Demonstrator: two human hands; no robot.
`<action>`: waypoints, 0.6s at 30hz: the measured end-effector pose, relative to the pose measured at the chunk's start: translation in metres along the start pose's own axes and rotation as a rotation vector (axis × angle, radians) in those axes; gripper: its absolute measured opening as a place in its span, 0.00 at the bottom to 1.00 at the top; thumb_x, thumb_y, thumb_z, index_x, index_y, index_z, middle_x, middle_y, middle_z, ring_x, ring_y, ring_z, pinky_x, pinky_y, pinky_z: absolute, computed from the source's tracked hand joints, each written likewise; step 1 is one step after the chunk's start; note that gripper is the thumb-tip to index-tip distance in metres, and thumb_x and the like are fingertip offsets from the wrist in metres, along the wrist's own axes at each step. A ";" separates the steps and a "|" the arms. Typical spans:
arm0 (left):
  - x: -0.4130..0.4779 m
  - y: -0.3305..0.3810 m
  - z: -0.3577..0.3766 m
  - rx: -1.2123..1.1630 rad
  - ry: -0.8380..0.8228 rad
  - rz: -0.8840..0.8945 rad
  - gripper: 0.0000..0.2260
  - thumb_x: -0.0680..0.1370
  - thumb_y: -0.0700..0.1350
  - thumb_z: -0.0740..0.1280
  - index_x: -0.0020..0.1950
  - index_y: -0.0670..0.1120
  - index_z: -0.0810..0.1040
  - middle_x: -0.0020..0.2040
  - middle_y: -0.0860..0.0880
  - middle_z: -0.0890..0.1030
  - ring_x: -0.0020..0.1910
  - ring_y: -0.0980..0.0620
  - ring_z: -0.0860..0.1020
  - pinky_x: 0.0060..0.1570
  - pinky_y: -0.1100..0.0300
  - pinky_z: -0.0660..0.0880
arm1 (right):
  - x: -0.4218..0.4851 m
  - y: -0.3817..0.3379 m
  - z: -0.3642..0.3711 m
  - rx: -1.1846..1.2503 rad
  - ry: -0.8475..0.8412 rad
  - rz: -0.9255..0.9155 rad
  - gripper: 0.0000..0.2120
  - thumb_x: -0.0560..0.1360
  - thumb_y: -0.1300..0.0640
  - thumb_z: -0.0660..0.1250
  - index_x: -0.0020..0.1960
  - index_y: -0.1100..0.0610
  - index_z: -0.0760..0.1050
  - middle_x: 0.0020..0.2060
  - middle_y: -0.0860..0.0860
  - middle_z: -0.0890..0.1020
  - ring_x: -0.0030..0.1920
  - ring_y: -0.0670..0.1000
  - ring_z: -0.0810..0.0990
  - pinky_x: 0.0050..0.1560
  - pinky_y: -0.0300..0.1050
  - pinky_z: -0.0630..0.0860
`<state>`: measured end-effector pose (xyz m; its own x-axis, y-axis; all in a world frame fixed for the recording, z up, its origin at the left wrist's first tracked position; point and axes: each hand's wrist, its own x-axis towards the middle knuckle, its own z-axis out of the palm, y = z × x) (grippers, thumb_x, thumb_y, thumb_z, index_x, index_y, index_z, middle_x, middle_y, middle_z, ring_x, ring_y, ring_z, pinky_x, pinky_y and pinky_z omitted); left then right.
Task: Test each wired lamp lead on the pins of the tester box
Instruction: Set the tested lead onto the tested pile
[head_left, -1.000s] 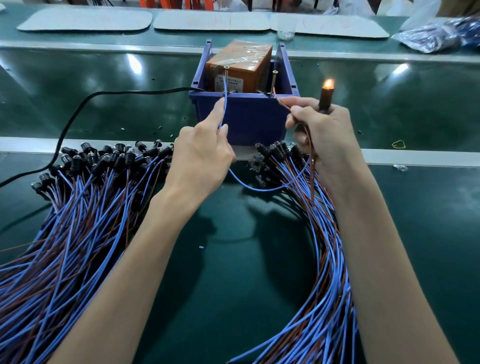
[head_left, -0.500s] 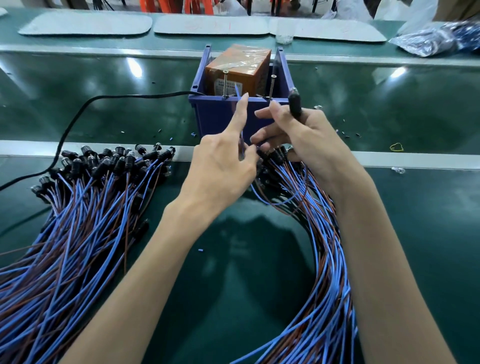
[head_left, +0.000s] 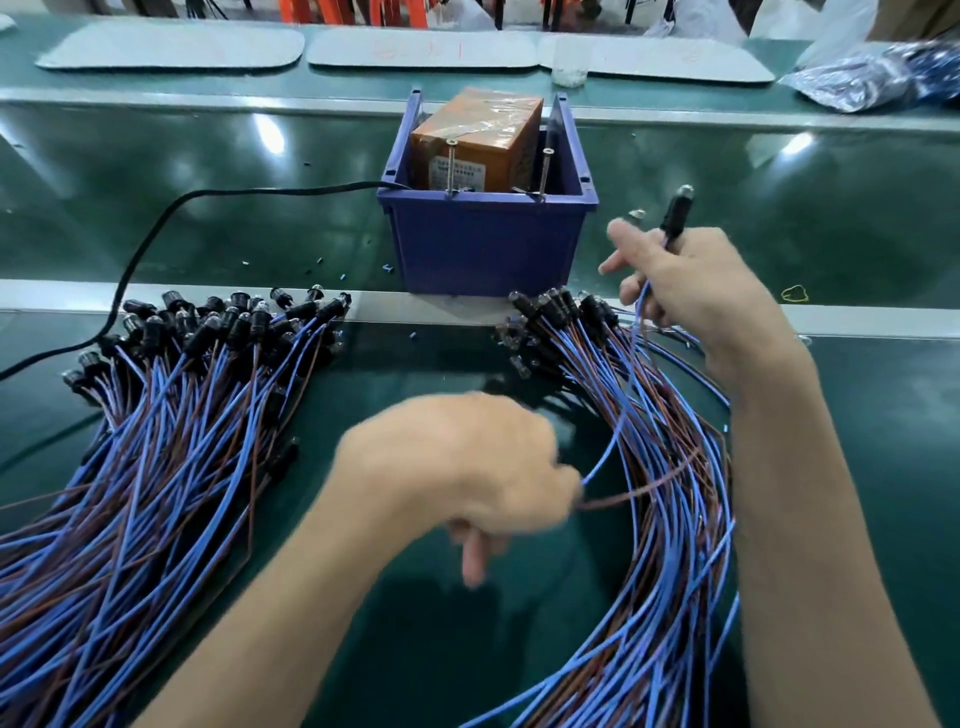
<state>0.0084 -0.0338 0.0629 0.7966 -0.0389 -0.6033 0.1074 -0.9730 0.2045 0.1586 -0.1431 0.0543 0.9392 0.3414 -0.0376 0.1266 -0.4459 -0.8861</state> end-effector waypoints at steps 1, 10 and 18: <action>0.001 0.012 0.007 0.020 -0.047 0.066 0.25 0.78 0.55 0.52 0.39 0.40 0.83 0.29 0.52 0.83 0.26 0.62 0.74 0.32 0.63 0.70 | -0.001 0.001 0.002 -0.007 -0.040 -0.020 0.15 0.76 0.45 0.67 0.36 0.54 0.78 0.20 0.44 0.76 0.19 0.40 0.69 0.25 0.31 0.66; 0.000 0.046 0.021 0.033 -0.061 0.236 0.16 0.75 0.47 0.58 0.30 0.42 0.72 0.25 0.50 0.80 0.30 0.58 0.76 0.31 0.65 0.71 | -0.006 0.003 0.007 -0.454 -0.310 -0.047 0.11 0.67 0.51 0.77 0.41 0.53 0.76 0.32 0.45 0.78 0.34 0.45 0.74 0.36 0.39 0.68; 0.002 0.029 0.008 0.006 -0.101 0.245 0.17 0.78 0.52 0.60 0.32 0.44 0.73 0.28 0.54 0.82 0.32 0.57 0.78 0.30 0.64 0.69 | -0.005 0.006 0.009 -0.571 -0.292 -0.038 0.12 0.66 0.54 0.78 0.36 0.49 0.74 0.34 0.44 0.77 0.36 0.41 0.73 0.38 0.41 0.67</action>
<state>0.0085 -0.0644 0.0609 0.7348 -0.2961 -0.6102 -0.0855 -0.9329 0.3498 0.1520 -0.1400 0.0447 0.8151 0.5412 -0.2068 0.3839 -0.7719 -0.5068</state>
